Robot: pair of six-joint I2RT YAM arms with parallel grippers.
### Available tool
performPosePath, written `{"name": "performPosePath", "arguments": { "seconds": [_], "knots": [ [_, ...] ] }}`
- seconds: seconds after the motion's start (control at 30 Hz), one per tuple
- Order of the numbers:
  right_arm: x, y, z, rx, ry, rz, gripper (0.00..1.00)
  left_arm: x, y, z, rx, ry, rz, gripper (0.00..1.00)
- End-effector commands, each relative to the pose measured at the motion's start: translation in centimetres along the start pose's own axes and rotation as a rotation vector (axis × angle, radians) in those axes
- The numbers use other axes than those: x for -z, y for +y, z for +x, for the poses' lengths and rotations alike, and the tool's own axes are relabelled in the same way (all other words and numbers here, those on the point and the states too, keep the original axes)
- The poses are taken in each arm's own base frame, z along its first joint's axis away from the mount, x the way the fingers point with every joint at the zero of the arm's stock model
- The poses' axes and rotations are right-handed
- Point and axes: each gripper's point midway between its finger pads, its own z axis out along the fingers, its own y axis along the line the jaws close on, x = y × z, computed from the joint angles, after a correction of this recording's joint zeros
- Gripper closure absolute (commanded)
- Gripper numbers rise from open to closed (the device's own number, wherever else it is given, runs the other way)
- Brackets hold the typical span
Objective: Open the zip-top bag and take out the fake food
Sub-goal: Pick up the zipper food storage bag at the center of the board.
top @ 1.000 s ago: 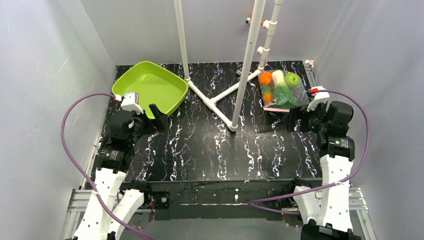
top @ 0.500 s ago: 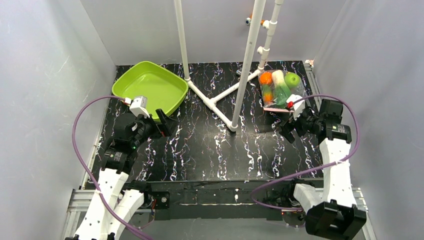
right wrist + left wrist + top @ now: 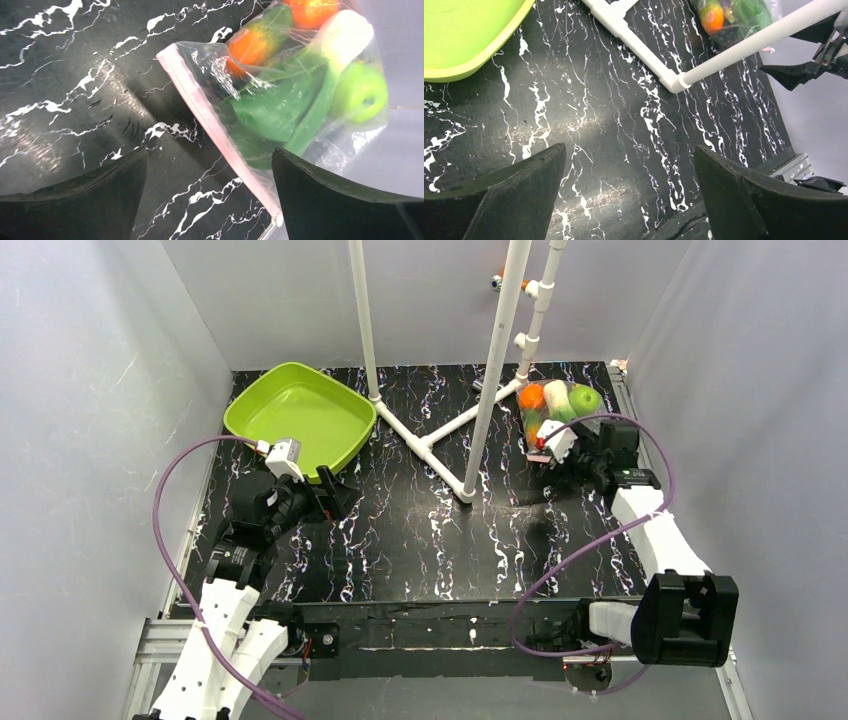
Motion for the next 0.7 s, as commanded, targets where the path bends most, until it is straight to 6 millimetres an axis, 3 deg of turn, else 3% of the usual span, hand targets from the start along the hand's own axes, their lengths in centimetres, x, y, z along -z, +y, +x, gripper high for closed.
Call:
{"name": "performPosePath", "arguments": {
  "seconds": [0.0, 0.17, 0.33, 0.43, 0.53, 0.6, 0.67],
  "knots": [
    [-2.7, -2.2, -0.4, 0.071, 0.014, 0.167, 0.06, -0.1, 0.2, 0.7, -0.035, 0.012, 0.01, 0.0],
    [-4.6, -0.6, -0.6, 0.107, 0.013, 0.176, 0.17, 0.0, 0.1, 0.7, -0.052, 0.014, 0.013, 0.01],
    [-5.9, -2.3, -0.1, 0.096, 0.069, 0.256, 0.39, -0.1, 0.0, 1.0, -0.049, 0.019, 0.026, 0.0],
    [-6.3, -3.8, 0.2, 0.081, 0.112, 0.324, 0.59, 0.1, -0.3, 0.9, -0.053, 0.022, 0.035, 0.0],
    [-6.0, -4.6, 0.4, 0.069, 0.132, 0.367, 0.83, 0.2, -0.7, 1.0, -0.058, 0.027, 0.052, 0.0],
    [-5.4, -4.0, -0.3, 0.036, 0.109, 0.346, 0.97, 0.3, -1.9, 1.3, -0.081, 0.043, 0.127, 0.0],
    [-4.1, -2.8, -1.2, -0.002, 0.07, 0.292, 0.99, 0.7, -3.9, 1.6, -0.113, 0.065, 0.235, 0.01]
  ]
}}
